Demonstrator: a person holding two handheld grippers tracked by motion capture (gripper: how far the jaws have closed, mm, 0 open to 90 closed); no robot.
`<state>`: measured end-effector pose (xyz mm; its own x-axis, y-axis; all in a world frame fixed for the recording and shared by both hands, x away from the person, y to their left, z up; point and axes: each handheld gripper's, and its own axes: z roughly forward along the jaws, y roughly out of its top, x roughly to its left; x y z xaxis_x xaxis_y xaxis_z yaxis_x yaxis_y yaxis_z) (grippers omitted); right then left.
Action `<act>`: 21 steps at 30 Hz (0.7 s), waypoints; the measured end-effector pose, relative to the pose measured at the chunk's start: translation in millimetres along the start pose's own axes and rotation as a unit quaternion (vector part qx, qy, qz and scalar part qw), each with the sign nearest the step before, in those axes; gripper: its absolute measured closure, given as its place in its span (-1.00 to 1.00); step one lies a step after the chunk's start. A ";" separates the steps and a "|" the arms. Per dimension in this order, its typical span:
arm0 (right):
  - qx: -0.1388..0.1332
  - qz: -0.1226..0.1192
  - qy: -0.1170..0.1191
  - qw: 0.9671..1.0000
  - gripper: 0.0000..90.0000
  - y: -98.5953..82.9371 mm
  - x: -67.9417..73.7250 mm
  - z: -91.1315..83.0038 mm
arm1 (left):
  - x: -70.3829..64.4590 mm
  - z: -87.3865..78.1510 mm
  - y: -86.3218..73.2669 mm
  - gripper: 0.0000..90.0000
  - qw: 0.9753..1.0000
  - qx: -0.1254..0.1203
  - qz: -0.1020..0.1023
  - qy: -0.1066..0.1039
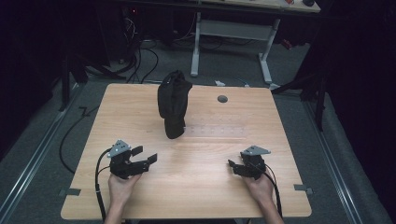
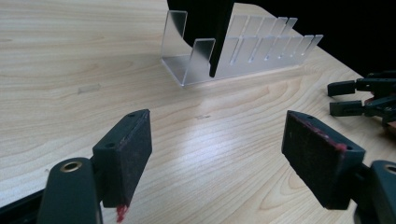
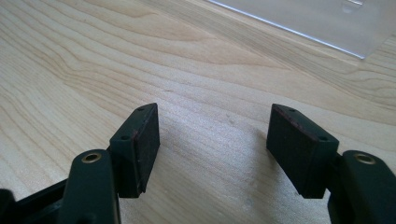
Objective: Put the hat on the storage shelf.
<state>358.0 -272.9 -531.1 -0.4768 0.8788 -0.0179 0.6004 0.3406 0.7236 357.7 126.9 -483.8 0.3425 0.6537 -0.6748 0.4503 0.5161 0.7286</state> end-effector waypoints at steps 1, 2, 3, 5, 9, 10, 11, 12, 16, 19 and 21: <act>0.000 0.001 0.000 1.000 -0.23 0.1 0.1 -0.1 | 0.8 0.1 -0.6 -0.44 1.000 0.000 -0.002 0.001; 0.000 0.001 0.000 1.000 -0.23 0.1 0.1 -0.1 | 1.3 0.2 -1.2 -0.44 1.000 -0.001 -0.005 0.002; 0.000 0.000 0.000 1.000 -0.23 0.0 0.0 0.0 | 2.3 0.0 -1.8 -0.44 1.000 0.000 -0.006 0.002; 0.000 0.001 0.000 1.000 -0.23 0.1 0.2 -0.1 | 3.2 0.5 -3.4 -0.44 1.000 0.000 -0.007 0.004; 0.000 0.001 0.000 1.000 -0.23 0.1 0.1 -0.1 | 5.0 1.9 -7.8 -0.44 1.000 0.004 -0.003 0.009; 0.000 0.001 0.000 1.000 -0.23 0.1 0.1 -0.1 | 5.4 2.5 -9.2 -0.44 1.000 0.005 -0.003 0.010; 0.000 -0.001 0.000 1.000 -0.22 0.0 -0.1 0.0 | 6.3 3.0 -10.5 -0.44 1.000 0.007 0.000 0.012; 0.000 0.000 0.000 1.000 -0.23 0.0 0.0 0.0 | 6.6 3.7 -11.8 -0.44 1.000 0.007 -0.001 0.014; 0.001 0.002 0.000 1.000 -0.23 0.1 0.2 -0.1 | 9.0 5.3 -16.5 -0.43 1.000 0.013 0.002 0.020; 0.000 0.000 0.000 1.000 -0.23 0.0 0.0 0.0 | 10.0 6.2 -19.2 -0.42 1.000 0.016 0.005 0.023; 0.001 0.001 0.000 1.000 -0.23 0.1 0.1 -0.1 | 10.5 6.9 -20.4 -0.42 1.000 0.017 0.006 0.025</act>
<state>358.0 -272.8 -531.0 -0.4755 0.8796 -0.0154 0.6025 0.3384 0.7229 357.8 119.4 -506.6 0.3068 0.6871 -0.6586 0.4748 0.4892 0.7316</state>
